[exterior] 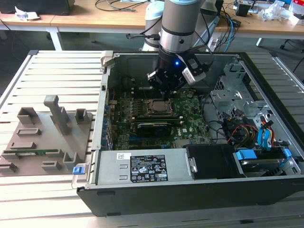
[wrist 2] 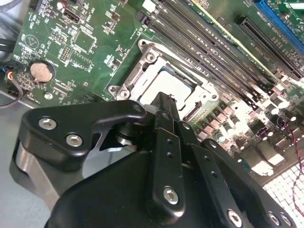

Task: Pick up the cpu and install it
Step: 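Install the first cpu locking lever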

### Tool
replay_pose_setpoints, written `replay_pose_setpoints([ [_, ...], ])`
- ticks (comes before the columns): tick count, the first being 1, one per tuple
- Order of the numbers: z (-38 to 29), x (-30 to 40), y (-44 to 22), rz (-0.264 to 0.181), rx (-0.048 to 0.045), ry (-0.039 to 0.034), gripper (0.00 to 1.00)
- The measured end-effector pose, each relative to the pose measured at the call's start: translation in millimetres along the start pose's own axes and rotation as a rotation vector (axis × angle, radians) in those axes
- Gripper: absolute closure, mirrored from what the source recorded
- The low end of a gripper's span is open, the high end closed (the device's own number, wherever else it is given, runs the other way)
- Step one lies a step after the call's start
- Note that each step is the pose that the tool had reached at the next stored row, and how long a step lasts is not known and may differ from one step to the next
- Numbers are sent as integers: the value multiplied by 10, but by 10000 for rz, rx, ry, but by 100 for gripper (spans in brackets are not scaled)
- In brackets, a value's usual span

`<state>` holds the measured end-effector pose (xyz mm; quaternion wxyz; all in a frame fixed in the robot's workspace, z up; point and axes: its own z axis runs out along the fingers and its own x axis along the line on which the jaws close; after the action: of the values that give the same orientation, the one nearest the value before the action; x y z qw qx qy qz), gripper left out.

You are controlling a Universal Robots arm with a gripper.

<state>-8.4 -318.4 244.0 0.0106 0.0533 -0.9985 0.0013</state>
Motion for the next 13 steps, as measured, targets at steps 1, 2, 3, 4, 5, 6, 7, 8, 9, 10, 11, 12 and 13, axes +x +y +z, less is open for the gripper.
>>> replay_pose_setpoints([
  [1,1,37,5,-9,1,1,89],
  [2,1,74,10,-16,1,1,89],
  [3,-1,93,15,-25,1,0,89],
  [4,-14,96,16,-30,2,0,89],
  [5,-62,96,21,-34,2,1,89],
  [6,-145,98,24,-34,1,0,89],
  [7,-188,99,24,-35,2,0,89],
  [8,-210,99,25,-36,1,0,89],
  [9,-252,100,25,-37,2,0,89],
  [10,-267,101,25,-40,2,0,89],
  [11,-270,101,26,-40,0,-1,89],
  [12,-270,101,26,-40,-1,-2,89],
  [13,-271,101,26,-40,1,0,89],
])
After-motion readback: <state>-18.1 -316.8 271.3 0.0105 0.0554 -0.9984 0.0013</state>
